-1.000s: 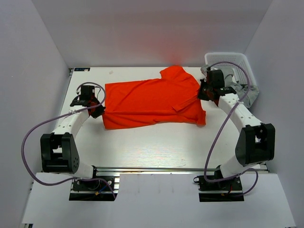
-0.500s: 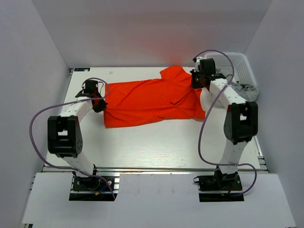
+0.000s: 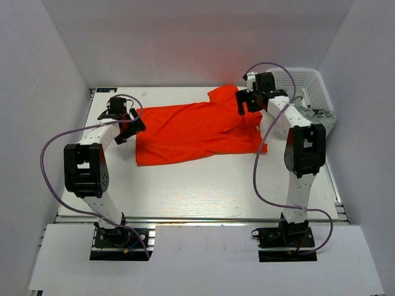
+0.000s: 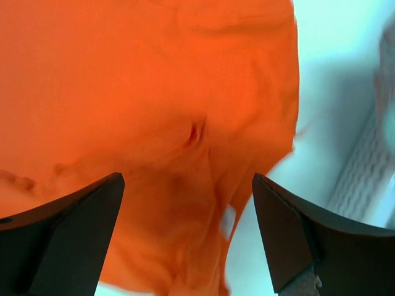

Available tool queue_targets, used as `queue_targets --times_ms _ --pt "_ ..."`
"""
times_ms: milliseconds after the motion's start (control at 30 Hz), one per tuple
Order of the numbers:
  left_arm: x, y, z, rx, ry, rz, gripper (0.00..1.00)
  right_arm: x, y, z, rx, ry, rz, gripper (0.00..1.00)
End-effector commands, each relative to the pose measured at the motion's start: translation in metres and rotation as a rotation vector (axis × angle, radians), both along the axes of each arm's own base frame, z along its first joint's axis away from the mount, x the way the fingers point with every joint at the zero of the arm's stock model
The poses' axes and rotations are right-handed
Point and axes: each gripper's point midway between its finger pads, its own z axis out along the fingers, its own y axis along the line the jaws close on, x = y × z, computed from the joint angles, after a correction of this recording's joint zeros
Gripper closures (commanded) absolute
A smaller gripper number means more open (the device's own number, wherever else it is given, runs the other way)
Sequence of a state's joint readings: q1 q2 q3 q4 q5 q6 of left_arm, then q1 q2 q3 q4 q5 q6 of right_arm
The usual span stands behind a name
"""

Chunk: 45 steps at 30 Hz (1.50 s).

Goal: Fold and stack the t-shirts
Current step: Fold the flattened tshirt in 1/3 of the way

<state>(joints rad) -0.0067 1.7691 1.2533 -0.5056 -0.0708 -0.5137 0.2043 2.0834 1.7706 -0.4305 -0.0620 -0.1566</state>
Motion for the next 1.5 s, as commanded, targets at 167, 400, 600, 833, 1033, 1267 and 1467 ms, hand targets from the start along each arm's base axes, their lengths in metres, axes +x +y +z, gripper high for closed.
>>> queue_targets --times_ms 167,400,600,833,1033,1267,1467 --pt "-0.016 -0.055 0.038 -0.184 -0.153 -0.240 0.00 -0.095 -0.038 0.020 0.041 0.046 -0.281 0.10" --pt "-0.046 -0.090 0.007 -0.268 -0.090 -0.344 0.00 -0.149 -0.057 -0.020 -0.002 0.166 -0.389 0.10" --pt "-0.060 -0.091 -0.027 -0.268 -0.007 -0.336 0.00 -0.154 -0.056 -0.053 -0.031 0.232 -0.376 0.10" --pt "-0.078 -0.069 -0.053 -0.204 0.086 -0.269 0.00 -0.145 -0.079 -0.083 -0.143 0.262 -0.488 0.15" --pt "-0.085 -0.047 -0.068 -0.103 0.157 -0.202 0.00 -0.138 -0.104 -0.083 -0.231 0.218 -0.616 0.52" --pt "-0.094 -0.018 -0.081 0.033 0.229 -0.147 0.00 -0.127 -0.132 -0.051 -0.338 0.129 -0.655 0.57" --pt "-0.098 -0.015 -0.085 0.050 0.248 -0.159 0.00 -0.129 -0.157 -0.037 -0.395 0.101 -0.688 0.58"
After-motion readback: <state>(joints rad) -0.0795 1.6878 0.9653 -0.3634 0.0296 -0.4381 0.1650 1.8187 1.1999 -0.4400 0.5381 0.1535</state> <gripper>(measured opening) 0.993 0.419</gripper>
